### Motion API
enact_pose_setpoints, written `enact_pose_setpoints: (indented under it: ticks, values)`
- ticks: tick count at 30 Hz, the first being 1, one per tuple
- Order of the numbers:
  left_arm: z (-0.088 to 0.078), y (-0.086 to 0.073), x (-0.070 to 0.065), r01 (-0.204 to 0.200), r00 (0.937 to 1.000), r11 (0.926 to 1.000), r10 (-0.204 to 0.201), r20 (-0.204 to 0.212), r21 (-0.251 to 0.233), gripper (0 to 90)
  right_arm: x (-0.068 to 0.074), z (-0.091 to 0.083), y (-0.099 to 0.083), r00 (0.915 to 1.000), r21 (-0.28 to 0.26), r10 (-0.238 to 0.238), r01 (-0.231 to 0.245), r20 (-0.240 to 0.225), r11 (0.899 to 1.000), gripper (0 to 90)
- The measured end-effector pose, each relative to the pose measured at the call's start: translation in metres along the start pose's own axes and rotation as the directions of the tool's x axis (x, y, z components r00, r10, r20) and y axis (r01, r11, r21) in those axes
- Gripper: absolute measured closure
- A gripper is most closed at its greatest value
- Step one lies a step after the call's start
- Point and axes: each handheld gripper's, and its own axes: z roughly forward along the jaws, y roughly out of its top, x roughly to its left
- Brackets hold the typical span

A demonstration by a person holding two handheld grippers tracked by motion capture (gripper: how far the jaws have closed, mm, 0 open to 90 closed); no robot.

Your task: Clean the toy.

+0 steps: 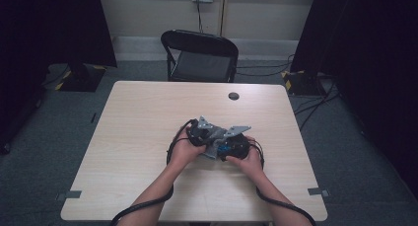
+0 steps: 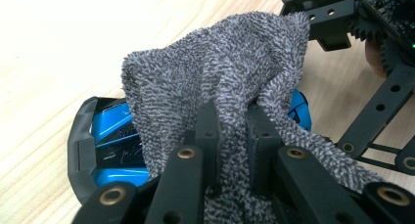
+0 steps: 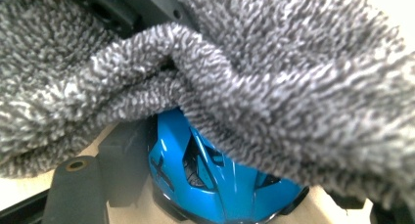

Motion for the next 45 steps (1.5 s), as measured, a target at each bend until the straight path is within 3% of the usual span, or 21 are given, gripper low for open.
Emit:
enact_pose_setpoints:
  ticks: [16, 24, 26, 38, 43, 45]
  values:
    - [-0.004, -0.004, 0.019, 0.054, 0.9979, 0.9986, -0.053, -0.036, 0.004, 78.9, 0.000, 0.000, 0.000, 1.0000, 0.000, -0.001, 0.001, 0.000, 1.000, 24.9]
    - [-0.005, -0.003, 0.025, 0.057, 0.9969, 0.9983, -0.056, -0.054, 0.010, 78.8, 0.000, 0.000, 0.000, 1.0000, 0.000, -0.001, 0.001, 0.000, 1.000, 25.0]
    - [-0.006, -0.003, 0.028, 0.077, 0.9956, 0.9970, -0.077, -0.054, 0.009, 78.8, 0.000, 0.000, 0.000, 1.0000, 0.000, -0.001, 0.001, -0.001, 1.000, 25.1]
    - [-0.009, 0.000, 0.039, 0.078, 0.9919, 0.9967, -0.076, -0.102, 0.022, 78.7, 0.000, 0.000, 0.000, 1.0000, -0.001, -0.002, 0.002, -0.002, 1.000, 25.2]
    - [-0.014, -0.002, 0.048, 0.082, 0.9869, 0.9960, -0.076, -0.142, 0.035, 78.7, 0.000, 0.000, 0.000, 1.0000, -0.001, -0.002, 0.002, -0.002, 1.000, 25.2]
    - [-0.015, -0.003, 0.050, 0.089, 0.9866, 0.9954, -0.082, -0.141, 0.037, 78.7, 0.000, 0.000, 0.000, 1.0000, -0.001, -0.003, 0.003, -0.001, 1.000, 25.2]
